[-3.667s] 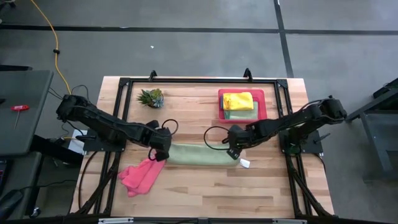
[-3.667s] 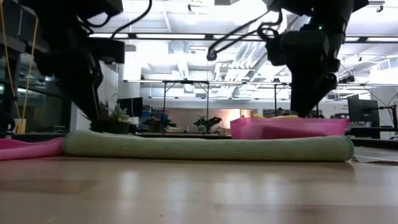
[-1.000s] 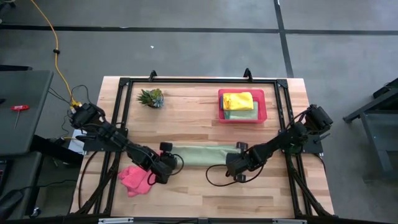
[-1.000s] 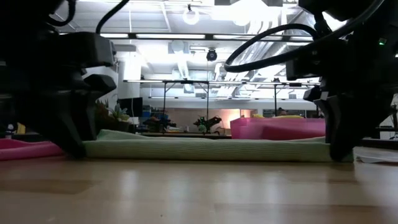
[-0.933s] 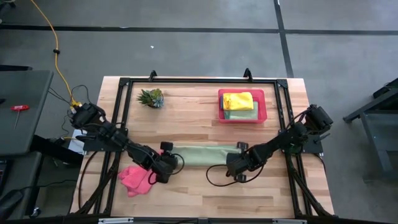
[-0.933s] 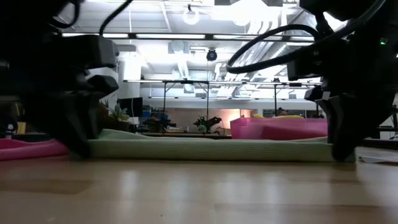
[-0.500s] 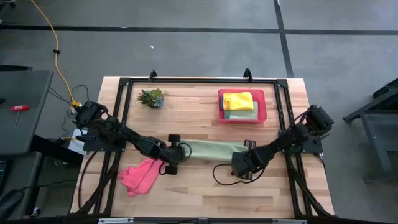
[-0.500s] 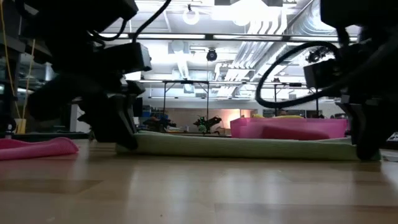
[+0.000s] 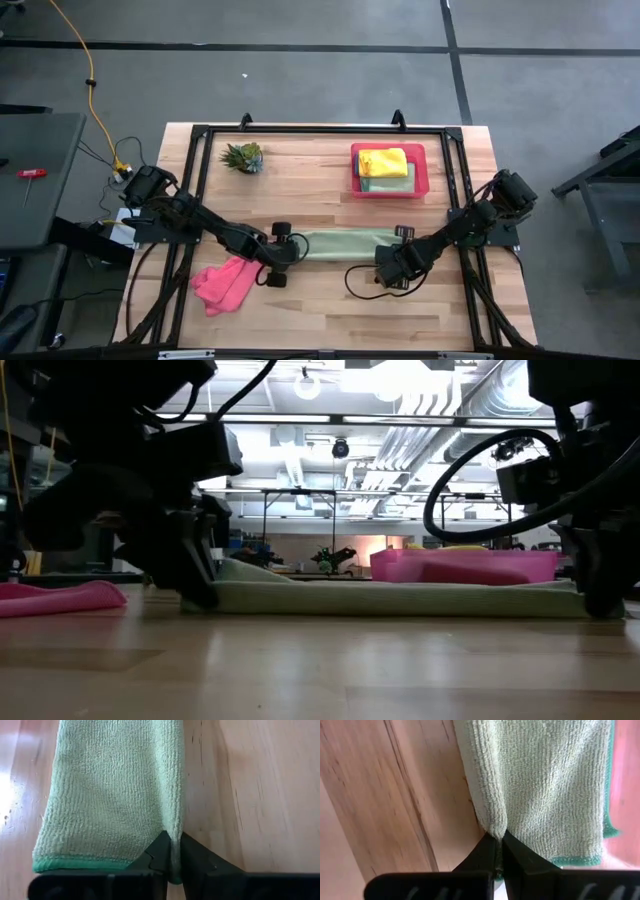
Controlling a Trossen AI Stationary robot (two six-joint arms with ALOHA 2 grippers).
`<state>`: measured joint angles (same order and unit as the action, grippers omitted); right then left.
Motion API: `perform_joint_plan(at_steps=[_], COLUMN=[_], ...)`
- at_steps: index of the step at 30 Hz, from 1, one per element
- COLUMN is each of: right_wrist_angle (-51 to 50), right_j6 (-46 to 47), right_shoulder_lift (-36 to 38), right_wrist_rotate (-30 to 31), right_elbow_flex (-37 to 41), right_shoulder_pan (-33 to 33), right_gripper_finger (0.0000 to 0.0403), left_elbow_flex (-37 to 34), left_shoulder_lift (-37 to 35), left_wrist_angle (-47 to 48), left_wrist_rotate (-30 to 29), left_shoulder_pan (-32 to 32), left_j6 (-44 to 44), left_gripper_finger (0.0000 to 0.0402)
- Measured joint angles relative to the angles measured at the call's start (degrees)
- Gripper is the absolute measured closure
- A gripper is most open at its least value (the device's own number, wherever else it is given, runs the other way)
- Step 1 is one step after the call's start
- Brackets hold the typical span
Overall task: Fold microfiber towels
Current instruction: Fold the green microfiber cloth
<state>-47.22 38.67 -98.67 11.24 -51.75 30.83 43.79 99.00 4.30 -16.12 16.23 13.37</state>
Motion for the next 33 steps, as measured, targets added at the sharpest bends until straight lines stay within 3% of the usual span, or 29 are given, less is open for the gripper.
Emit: perform_joint_plan(at_steps=[11, 20, 24, 27, 33], right_wrist_angle=[-0.4, -0.2, -0.1, 0.1, 0.5], right_j6=[-0.1, -0.1, -0.1, -0.1, -0.1], right_shoulder_lift=[0.0, 0.0, 0.0, 0.0, 0.0], right_wrist_rotate=[-1.0, -0.9, -0.9, -0.8, -0.8], right_elbow_flex=[0.1, 0.1, 0.1, 0.1, 0.1], right_shoulder_pan=[0.0, -0.1, -0.2, -0.2, -0.2], right_gripper_finger=[0.0402, 0.0402, 0.0402, 0.0402, 0.0402], left_elbow_flex=[5.6, 6.5, 5.9, 3.7, -0.4], left_shoulder_lift=[-0.1, -6.2, -7.2, -6.4, -5.9], left_wrist_angle=[13.1, 23.0, 22.6, 21.1, 15.3], left_wrist_rotate=[-0.3, -0.5, -0.5, 3.9, 12.2], left_shoulder_pan=[0.1, 0.0, -1.8, -4.2, -8.8], left_j6=[-1.4, -1.6, -1.6, -1.6, -2.0], left_gripper_finger=[0.0294, 0.0236, 0.0232, 0.0238, 0.0303])
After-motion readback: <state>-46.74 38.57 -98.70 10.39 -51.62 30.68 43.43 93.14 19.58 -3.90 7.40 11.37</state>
